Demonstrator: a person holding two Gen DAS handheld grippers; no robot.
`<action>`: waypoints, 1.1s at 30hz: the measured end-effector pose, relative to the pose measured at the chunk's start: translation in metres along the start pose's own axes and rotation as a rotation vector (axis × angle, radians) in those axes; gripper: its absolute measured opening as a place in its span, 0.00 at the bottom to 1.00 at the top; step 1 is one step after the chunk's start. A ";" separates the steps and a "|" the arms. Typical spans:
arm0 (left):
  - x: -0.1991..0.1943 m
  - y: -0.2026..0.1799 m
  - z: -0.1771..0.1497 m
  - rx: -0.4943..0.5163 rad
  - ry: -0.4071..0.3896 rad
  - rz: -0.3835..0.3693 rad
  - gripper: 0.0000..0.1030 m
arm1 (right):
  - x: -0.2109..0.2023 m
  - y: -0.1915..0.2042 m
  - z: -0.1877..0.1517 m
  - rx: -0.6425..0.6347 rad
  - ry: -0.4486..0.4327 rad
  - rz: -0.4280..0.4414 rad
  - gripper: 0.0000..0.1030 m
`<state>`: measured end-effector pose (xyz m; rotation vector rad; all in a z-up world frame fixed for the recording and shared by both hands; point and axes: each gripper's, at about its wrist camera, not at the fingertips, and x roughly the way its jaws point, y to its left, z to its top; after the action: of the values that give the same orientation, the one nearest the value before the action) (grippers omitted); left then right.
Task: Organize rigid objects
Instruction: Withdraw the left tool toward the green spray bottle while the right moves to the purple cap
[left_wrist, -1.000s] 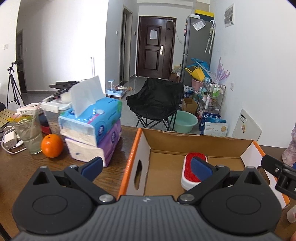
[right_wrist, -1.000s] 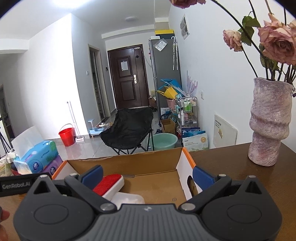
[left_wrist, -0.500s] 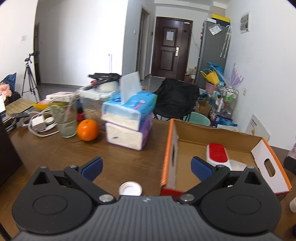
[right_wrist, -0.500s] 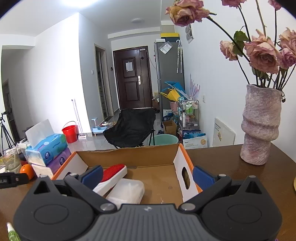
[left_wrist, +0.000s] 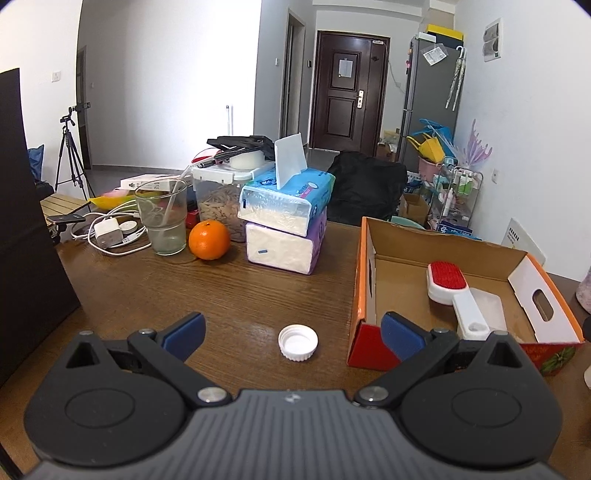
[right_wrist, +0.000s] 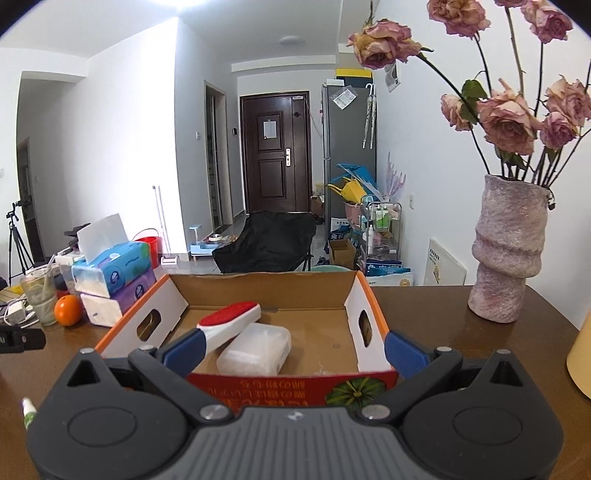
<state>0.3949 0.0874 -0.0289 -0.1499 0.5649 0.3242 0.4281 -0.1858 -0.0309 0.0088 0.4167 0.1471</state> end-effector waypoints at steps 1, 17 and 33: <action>-0.002 -0.001 -0.001 0.003 -0.001 -0.001 1.00 | -0.003 -0.001 -0.001 0.000 0.000 -0.002 1.00; -0.046 -0.001 -0.030 0.019 0.008 -0.048 1.00 | -0.065 -0.024 -0.026 0.004 0.002 -0.062 1.00; -0.061 0.017 -0.065 0.022 0.045 -0.035 1.00 | -0.111 -0.066 -0.067 0.024 0.033 -0.133 1.00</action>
<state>0.3077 0.0725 -0.0505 -0.1462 0.6096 0.2806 0.3098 -0.2687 -0.0495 0.0020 0.4507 0.0109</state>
